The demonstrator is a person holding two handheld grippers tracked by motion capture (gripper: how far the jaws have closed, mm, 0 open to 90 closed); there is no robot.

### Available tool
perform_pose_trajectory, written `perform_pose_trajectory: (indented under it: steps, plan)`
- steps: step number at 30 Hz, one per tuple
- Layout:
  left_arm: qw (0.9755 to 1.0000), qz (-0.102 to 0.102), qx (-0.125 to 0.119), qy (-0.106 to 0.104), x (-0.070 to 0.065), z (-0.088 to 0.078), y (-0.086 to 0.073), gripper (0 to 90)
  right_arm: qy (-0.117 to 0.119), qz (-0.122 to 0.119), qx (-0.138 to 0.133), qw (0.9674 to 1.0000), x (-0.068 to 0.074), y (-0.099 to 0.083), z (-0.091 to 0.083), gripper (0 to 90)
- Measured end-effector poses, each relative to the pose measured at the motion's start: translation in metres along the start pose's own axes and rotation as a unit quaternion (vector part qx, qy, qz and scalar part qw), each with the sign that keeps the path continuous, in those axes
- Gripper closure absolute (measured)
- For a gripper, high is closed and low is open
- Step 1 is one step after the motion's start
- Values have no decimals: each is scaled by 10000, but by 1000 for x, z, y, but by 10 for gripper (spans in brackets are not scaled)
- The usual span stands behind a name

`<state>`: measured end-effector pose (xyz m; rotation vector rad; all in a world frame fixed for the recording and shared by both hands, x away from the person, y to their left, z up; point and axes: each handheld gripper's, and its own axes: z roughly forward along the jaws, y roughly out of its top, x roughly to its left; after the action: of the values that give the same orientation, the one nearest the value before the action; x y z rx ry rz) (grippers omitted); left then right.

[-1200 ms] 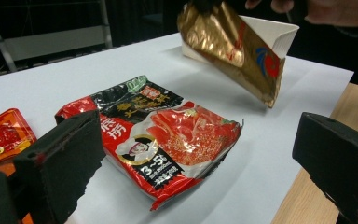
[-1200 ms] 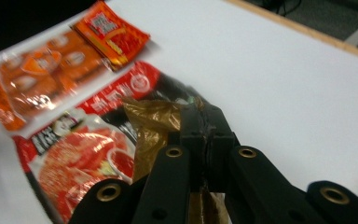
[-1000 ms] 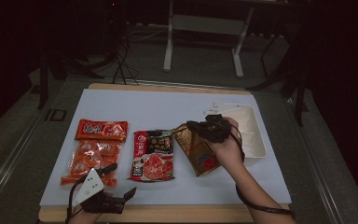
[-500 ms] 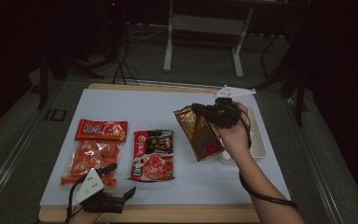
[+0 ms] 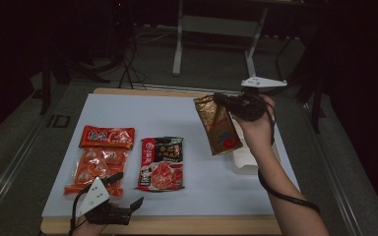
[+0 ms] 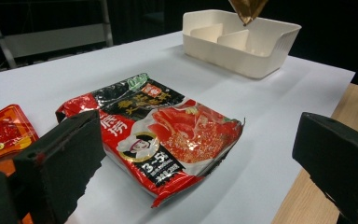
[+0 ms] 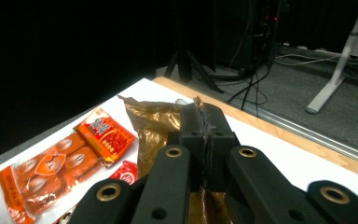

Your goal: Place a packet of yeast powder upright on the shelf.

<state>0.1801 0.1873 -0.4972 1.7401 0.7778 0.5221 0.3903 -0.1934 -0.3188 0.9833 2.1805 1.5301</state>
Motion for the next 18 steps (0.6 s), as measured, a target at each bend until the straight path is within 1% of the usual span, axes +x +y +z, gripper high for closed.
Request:
perform_pose_trajectory:
  steps: [4,8,10,14,18]
  plan:
    - [10000,-7,10,13,0,-1,0,25,-118,102,-98,9998,-13,4,-6,889]
    - [10000,-30,12,32,0,-2,-1,25,-260,69,-231,9994,-25,7,-13,889]
    - [10000,-52,14,44,-1,-3,-2,25,-283,105,-297,9991,-32,8,-16,889]
    - [9999,-79,11,81,-1,-5,-3,25,-450,163,-365,9982,-46,10,-23,889]
    - [9999,-96,9,110,-1,-6,-4,25,-649,250,-393,9968,-63,11,-27,889]
